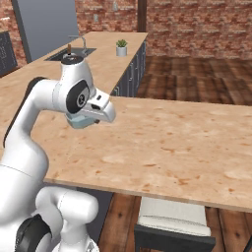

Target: Pick the cup and tupperware and place them in the sink. Then turn on the water.

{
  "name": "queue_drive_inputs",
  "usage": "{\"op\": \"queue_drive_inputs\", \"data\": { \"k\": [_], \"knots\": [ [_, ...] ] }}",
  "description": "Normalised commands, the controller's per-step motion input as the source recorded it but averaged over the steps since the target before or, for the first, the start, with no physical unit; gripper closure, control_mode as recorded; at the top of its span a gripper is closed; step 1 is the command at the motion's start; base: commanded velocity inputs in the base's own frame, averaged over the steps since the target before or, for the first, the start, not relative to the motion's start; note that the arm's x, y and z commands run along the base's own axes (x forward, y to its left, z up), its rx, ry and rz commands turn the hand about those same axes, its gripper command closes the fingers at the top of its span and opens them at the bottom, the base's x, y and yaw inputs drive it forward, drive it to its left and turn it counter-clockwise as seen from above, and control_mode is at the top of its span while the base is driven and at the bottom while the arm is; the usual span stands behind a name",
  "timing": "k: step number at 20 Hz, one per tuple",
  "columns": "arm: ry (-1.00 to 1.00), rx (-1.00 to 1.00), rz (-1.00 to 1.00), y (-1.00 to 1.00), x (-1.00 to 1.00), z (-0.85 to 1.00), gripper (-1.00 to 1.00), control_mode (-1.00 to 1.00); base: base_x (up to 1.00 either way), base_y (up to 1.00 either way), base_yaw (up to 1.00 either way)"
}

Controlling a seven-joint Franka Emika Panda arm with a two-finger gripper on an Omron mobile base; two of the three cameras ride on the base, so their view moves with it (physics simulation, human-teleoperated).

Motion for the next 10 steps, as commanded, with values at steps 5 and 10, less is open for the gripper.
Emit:
{"op": "queue_drive_inputs", "data": {
  "k": [5,10],
  "knots": [
    [0.0,0.0,0.04,0.12,-0.12,0.12,1.0,-1.0,0.0,0.0,0.0],
    [0.0,0.0,0.03,0.0,-0.13,0.0,1.0,1.0,-0.48,0.0,0.02]
  ]
}}
